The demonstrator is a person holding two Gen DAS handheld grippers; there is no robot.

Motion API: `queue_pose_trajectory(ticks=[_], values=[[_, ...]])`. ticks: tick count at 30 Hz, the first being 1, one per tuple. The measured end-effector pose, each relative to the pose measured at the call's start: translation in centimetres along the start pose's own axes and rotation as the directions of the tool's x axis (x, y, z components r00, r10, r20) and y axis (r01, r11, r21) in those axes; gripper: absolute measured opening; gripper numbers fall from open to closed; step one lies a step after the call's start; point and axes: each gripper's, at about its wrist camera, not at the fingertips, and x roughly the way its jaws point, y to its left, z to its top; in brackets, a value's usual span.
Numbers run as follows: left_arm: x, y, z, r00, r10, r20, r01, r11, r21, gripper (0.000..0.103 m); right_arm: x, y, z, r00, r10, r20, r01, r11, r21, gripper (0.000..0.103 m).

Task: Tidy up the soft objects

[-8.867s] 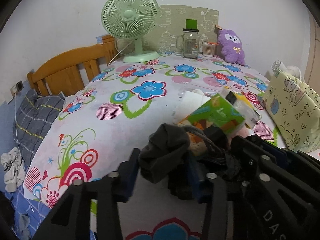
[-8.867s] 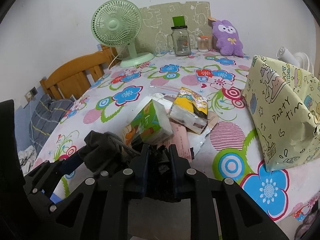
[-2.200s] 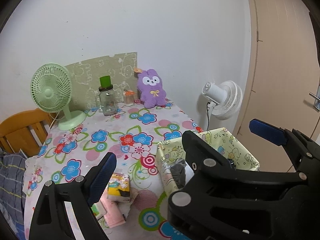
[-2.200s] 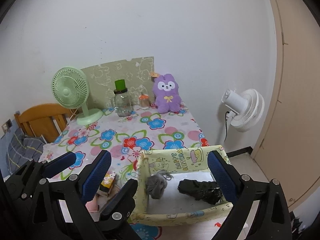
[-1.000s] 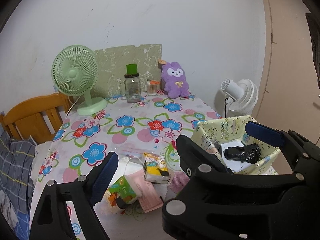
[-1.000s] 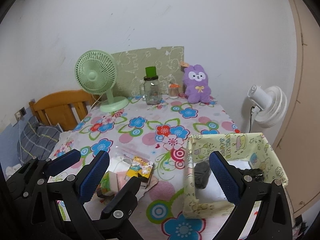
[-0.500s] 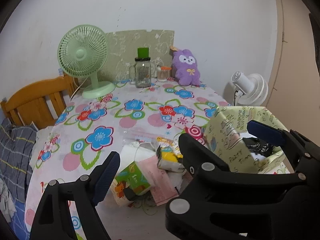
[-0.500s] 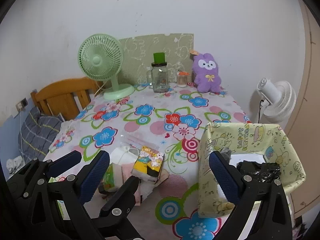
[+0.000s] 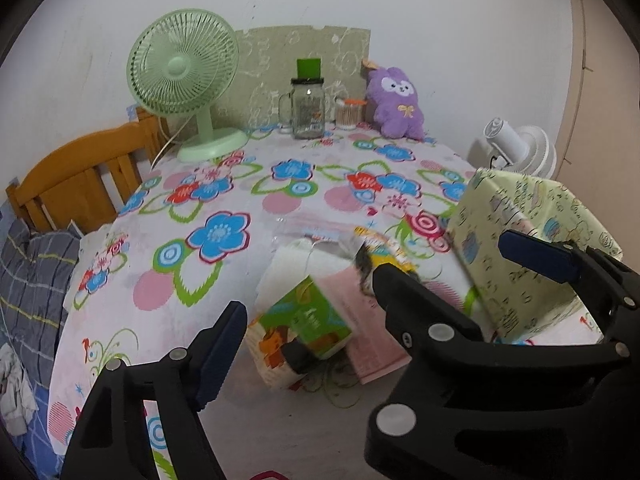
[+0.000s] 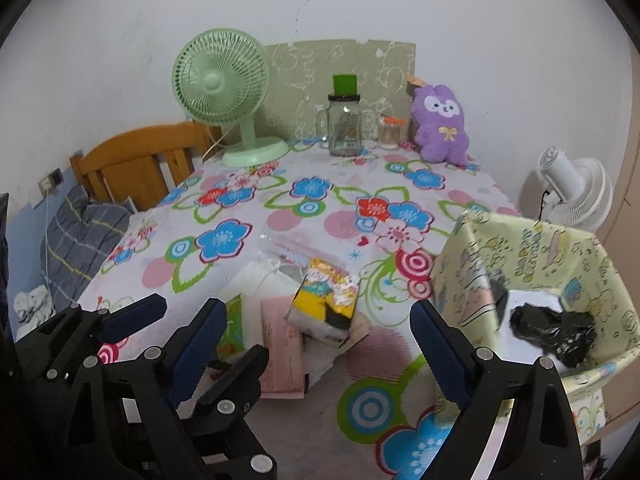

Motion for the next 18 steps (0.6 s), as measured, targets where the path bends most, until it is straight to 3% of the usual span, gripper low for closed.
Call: queue_pose_trajectory(ticks=[18], values=[[3.7,1.6,-1.6,0.997,0.011,-0.080,-0.013,0.999,-0.029,0.068,4.3,0.6,-1.7,0.991,0.030,-0.129,-0.028,0.999,0.017,0.085]])
